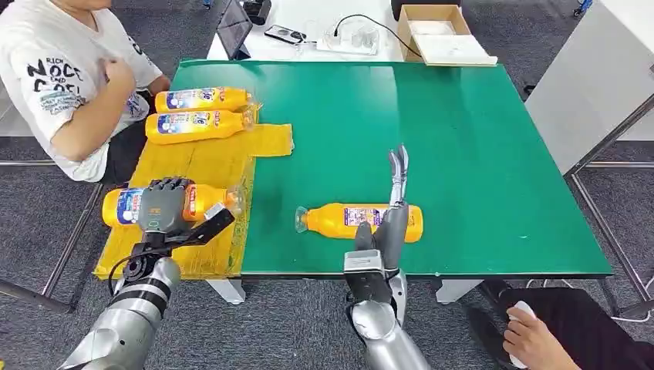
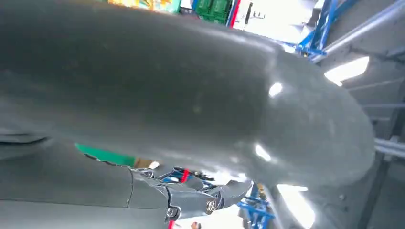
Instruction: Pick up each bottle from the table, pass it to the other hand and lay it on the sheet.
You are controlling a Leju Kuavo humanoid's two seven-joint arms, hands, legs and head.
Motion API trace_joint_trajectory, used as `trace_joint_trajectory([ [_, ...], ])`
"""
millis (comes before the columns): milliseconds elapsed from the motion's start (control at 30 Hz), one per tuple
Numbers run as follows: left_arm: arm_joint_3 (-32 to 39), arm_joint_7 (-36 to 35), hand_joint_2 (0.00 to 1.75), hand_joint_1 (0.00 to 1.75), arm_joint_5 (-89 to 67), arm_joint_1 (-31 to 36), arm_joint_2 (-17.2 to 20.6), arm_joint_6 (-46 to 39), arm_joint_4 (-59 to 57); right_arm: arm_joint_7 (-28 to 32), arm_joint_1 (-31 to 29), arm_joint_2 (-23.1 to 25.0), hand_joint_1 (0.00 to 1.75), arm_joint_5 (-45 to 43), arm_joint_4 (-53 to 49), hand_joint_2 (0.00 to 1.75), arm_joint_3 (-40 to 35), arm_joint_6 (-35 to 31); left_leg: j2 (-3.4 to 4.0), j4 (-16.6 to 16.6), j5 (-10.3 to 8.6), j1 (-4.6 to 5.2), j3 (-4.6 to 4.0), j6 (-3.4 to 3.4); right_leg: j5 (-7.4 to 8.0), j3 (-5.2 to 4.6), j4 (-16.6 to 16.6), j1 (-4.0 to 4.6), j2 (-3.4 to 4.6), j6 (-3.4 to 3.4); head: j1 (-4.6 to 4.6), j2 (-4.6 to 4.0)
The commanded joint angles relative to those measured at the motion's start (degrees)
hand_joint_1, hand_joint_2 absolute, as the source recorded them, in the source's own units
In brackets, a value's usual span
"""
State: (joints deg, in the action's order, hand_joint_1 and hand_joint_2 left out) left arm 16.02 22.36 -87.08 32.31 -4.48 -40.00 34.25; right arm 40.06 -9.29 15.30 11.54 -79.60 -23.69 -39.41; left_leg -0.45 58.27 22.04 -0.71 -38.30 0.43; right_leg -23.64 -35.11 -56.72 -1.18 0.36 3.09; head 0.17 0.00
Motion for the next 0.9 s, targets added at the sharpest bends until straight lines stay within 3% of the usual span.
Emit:
trace_joint_trajectory([
  [33,-3.88,-1.52,1.75,1.75,0.25,4.37,4.07,5.02,-16.26,-0.06,-1.91,-2.29,0.0,-2.46,1.51,0.0,-0.53,0.09,-0.03,-0.04,0.09,0.0,0.3,0.01,-0.11,0.31,0.04,0.03,-0.08,-0.12,-0.02,0.0],
  [67,-3.88,-1.52,1.75,1.75,0.25,4.37,4.07,5.02,-16.26,-0.06,-1.91,-2.29,0.0,-2.46,1.51,0.0,-0.53,0.09,-0.02,-0.02,0.16,-0.01,0.43,0.01,-0.16,0.45,0.03,0.04,-0.06,-0.16,0.02,0.0],
  [100,-4.25,-1.75,1.75,1.57,0.75,4.83,4.05,8.76,-16.76,-0.06,-1.97,-2.24,0.0,-2.3,2.04,0.0,-0.4,0.28,0.01,0.0,0.09,-0.06,0.21,-0.01,-0.06,0.24,0.05,0.08,-0.01,-0.12,0.0,0.0],
  [133,-3.37,-1.12,1.75,0.1,2.25,4.96,3.67,10.18,-16.63,-0.06,-1.97,-2.17,0.0,-2.3,2.49,0.0,-0.25,0.59,-0.04,0.01,0.12,-0.06,0.29,0.0,-0.11,0.32,0.03,0.09,-0.08,-0.13,0.0,0.0],
  [167,-3.37,-1.12,1.75,0.0,2.25,4.96,3.67,10.18,-16.63,-0.06,-1.97,-2.17,0.0,-2.3,2.49,0.0,-0.25,0.59,-0.03,0.0,0.17,-0.04,0.48,0.0,-0.17,0.5,0.03,0.08,-0.08,-0.18,-0.02,0.0],
  [200,-2.0,0.52,0.0,0.0,4.89,5.46,2.99,15.03,-16.83,-0.06,-2.11,-1.86,0.0,-2.01,3.79,0.0,0.18,1.09,-0.12,-0.02,0.07,-0.04,0.26,0.0,-0.07,0.34,0.05,0.06,-0.09,-0.1,0.0,0.0],
  [300,-1.24,0.79,0.0,0.0,7.06,6.0,2.47,20.07,-17.02,-0.06,-2.11,-1.59,0.0,-1.7,4.66,0.0,0.7,1.76,-0.13,-0.06,0.05,-0.01,0.44,0.01,-0.06,0.5,0.07,0.04,-0.09,-0.1,0.0,0.0],
  [433,-1.24,0.79,0.0,0.0,7.06,6.0,2.47,20.07,-17.02,-0.06,-2.11,-1.59,0.0,-1.7,4.66,0.0,0.7,1.76,-0.1,-0.07,0.08,-0.02,0.67,0.04,-0.08,0.73,0.11,0.06,-0.07,-0.15,0.0,0.0],
  [633,1.5,5.02,0.0,0.0,15.63,7.0,2.01,36.21,-16.59,-0.06,-2.34,-1.19,0.0,-1.16,6.54,0.0,2.32,3.57,-0.38,-0.08,0.01,0.02,0.79,0.01,-0.07,0.88,0.08,0.01,-0.24,-0.12,0.0,0.0],
  [800,2.09,7.43,0.0,0.0,20.97,7.0,1.84,42.39,-16.17,-0.06,-3.3,-1.47,0.0,-0.97,9.09,0.0,3.02,3.51,-0.76,-0.06,0.02,0.02,1.18,0.04,-0.25,0.92,0.06,0.01,-0.61,-0.13,0.0,0.0],
  [867,2.27,7.91,0.0,0.0,22.32,6.84,1.8,43.12,-15.83,-0.06,-3.83,-1.7,0.0,-0.86,10.44,0.0,3.49,4.21,-0.51,-0.17,0.01,0.0,1.27,0.01,-0.24,0.84,0.19,0.04,-0.42,-0.39,0.0,0.0],
  [900,2.94,9.28,0.0,0.0,25.65,6.49,1.68,43.47,-15.08,-4.19,-5.66,-3.14,0.0,3.95,14.22,0.0,2.41,6.39,-0.53,-0.17,0.08,0.04,1.3,-0.05,-0.25,0.89,0.16,0.0,-0.4,-0.32,0.0,0.0],
])
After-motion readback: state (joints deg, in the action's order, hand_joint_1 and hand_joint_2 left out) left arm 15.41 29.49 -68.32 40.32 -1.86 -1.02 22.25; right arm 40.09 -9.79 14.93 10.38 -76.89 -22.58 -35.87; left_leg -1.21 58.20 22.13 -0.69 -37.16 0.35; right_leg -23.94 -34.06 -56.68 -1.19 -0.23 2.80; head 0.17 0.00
